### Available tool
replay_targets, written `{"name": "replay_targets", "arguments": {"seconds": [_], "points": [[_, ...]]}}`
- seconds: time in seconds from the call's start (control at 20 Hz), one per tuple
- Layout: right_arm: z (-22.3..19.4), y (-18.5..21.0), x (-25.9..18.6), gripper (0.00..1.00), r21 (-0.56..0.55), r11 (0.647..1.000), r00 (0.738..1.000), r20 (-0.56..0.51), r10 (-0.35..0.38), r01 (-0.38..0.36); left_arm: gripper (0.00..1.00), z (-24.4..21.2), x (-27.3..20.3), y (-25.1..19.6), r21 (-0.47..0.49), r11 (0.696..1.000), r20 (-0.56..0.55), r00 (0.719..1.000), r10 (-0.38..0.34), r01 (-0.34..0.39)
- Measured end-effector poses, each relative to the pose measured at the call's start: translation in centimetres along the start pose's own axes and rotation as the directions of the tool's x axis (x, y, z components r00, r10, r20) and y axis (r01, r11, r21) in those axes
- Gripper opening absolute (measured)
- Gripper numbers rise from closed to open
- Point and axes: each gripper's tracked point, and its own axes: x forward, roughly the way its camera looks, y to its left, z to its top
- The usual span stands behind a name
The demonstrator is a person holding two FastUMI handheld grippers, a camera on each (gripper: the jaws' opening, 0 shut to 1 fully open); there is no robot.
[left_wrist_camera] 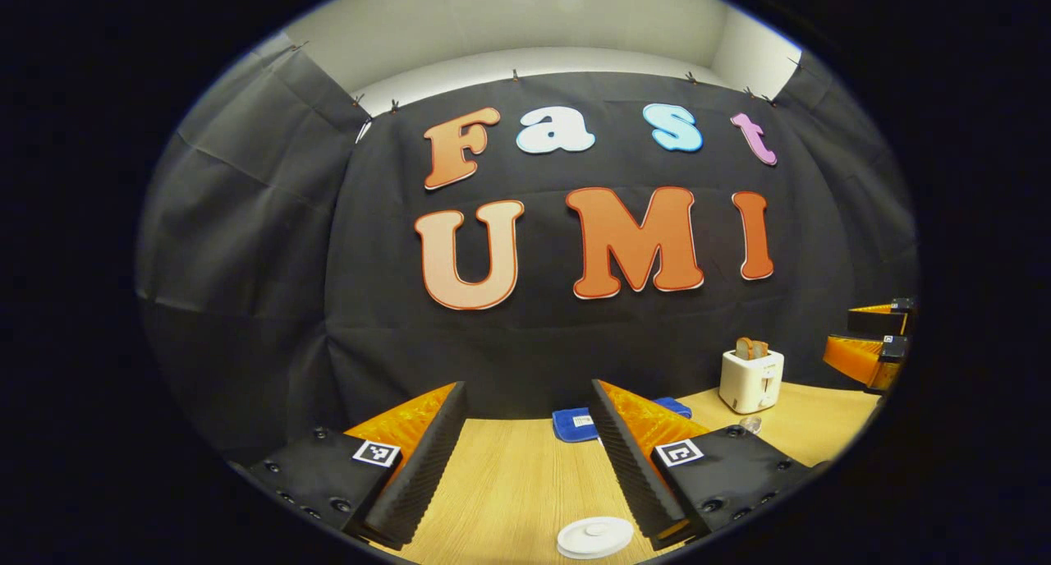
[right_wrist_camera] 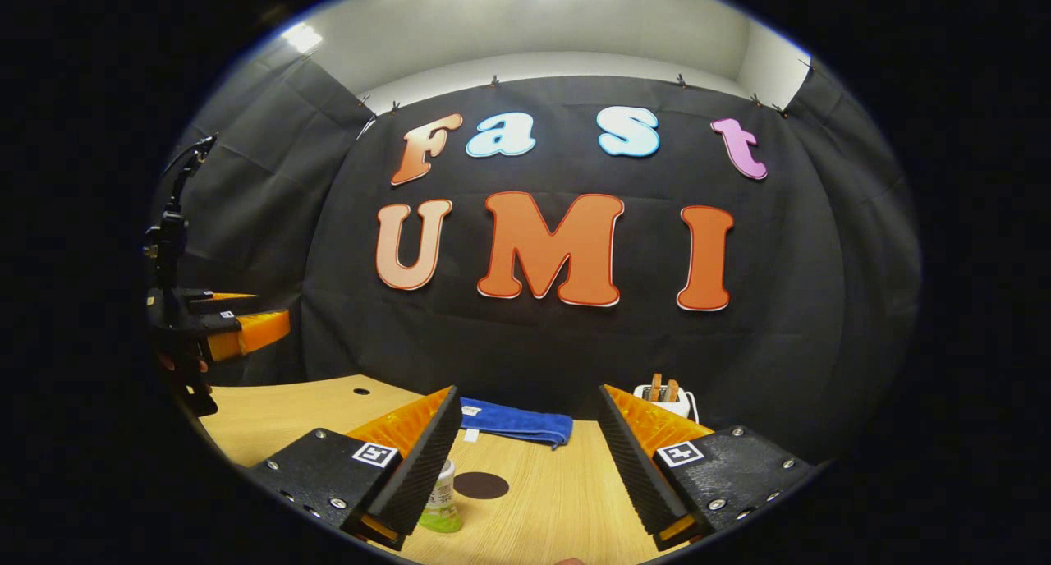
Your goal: Open the teacup lid with one hand, grasp the water bottle and pour water into the teacup with the other hand; after pouring, place the water bottle on the coaster and then close the teacup lid.
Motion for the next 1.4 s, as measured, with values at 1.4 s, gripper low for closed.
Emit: {"name": "replay_targets", "arguments": {"seconds": [1.4], "points": [[-8.7, 3.4, -0.4, 0.99, 0.026, 0.993, 0.980, -0.162, 0.114, -0.111, 0.90, -18.5, -1.6, -8.2, -0.060, 0.959, -0.341, 0.897, -0.281, 0.278]]}}
